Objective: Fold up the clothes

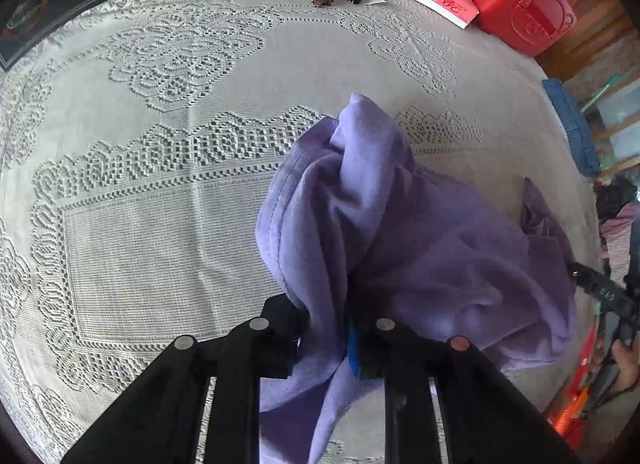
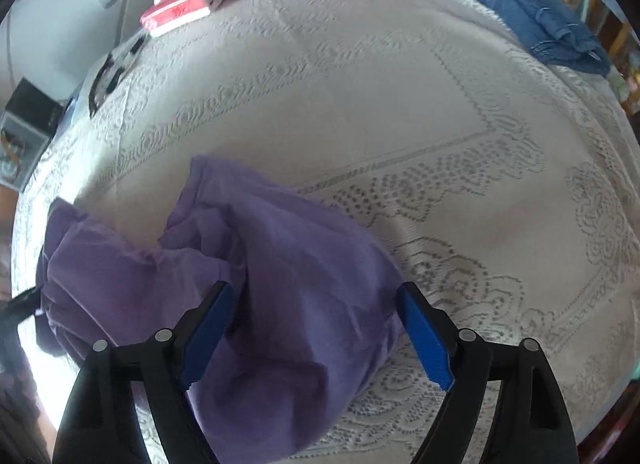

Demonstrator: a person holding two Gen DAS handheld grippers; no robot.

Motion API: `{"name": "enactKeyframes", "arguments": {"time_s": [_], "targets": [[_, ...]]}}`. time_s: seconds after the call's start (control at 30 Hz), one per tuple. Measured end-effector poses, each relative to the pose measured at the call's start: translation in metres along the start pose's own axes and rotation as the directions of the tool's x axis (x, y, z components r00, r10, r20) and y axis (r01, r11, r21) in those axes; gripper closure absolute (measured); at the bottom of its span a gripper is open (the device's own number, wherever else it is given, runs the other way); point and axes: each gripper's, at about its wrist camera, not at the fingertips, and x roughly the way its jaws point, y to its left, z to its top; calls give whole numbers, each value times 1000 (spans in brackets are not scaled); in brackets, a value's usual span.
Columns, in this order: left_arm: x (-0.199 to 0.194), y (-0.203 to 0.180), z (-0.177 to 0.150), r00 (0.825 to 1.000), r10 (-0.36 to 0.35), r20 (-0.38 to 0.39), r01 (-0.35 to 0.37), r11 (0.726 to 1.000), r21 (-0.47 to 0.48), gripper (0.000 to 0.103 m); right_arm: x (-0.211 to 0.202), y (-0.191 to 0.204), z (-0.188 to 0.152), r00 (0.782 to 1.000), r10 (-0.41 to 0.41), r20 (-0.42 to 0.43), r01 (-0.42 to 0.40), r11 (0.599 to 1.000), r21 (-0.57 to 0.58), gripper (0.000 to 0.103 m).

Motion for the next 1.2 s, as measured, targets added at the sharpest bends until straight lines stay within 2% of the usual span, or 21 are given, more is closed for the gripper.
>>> {"name": "enactKeyframes", "arguments": {"time_s": [0.03,0.13,0.2,0.27,0.3,0.37,0.43,0.47,0.5,0.53,0.57,0.67,0.7,0.83,0.9,0.93,0.97,1.03,1.07,1.13,1.2], "targets": [[-6,0,4,1000,13,13,-13,1000,8,90,1,9,1,1000,-1,-9,1,999,-37,97],[-45,5,25,992,40,120,-40,999,2,92,-31,27,18,993,76,89,-69,994,-83,98],[-92,13,44,970,71,234,-69,997,-17,92,-65,38,35,969,150,194,-131,986,-107,98],[-145,23,63,928,114,356,-107,994,-37,92,-120,51,53,912,222,344,-181,972,-148,98],[-177,28,69,894,141,424,-134,990,-48,92,-148,57,62,872,258,416,-203,964,-172,98],[-236,38,72,823,168,542,-153,986,-72,92,-206,68,71,770,318,554,-232,947,-221,98],[-280,48,66,763,189,618,-173,981,-87,92,-251,76,73,674,372,638,-256,928,-270,98],[-299,52,62,736,196,648,-180,979,-92,92,-266,80,73,643,401,652,-271,916,-296,98],[-309,55,53,722,194,664,-181,979,-90,92,-274,84,71,627,418,657,-277,908,-313,98],[-313,59,44,714,196,673,-185,979,-88,92,-280,88,67,616,430,660,-278,903,-328,98],[-305,64,31,721,204,662,-195,977,-89,92,-281,92,61,613,435,659,-273,900,-340,98],[-281,79,-7,740,231,632,-225,970,-92,92,-254,101,37,666,446,597,-270,891,-365,98],[-268,86,-19,755,240,611,-232,968,-94,92,-239,102,28,696,447,563,-275,889,-365,98],[-164,118,-61,898,244,366,-207,969,-138,92,-148,92,-16,840,407,358,-307,901,-305,98],[-115,131,-80,949,214,231,-177,970,-169,91,-96,83,-42,902,362,236,-303,919,-252,98],[-96,135,-90,966,191,172,-158,969,-189,91,-69,77,-54,926,335,173,-294,929,-224,98],[-81,137,-99,977,172,128,-143,968,-204,91,-49,72,-65,942,311,124,-283,938,-199,98],[-72,138,-113,982,159,104,-134,968,-213,89,-24,60,-82,959,276,60,-265,952,-153,95],[-70,138,-120,983,153,98,-129,968,-216,88,-18,54,-87,962,269,48,-261,957,-129,87],[-83,136,-126,983,137,119,-109,971,-214,74,-8,41,-96,967,254,23,-251,965,-81,73],[-104,133,-130,977,129,167,-92,973,-211,59,-18,33,-96,967,251,46,-248,966,-69,71]]}}
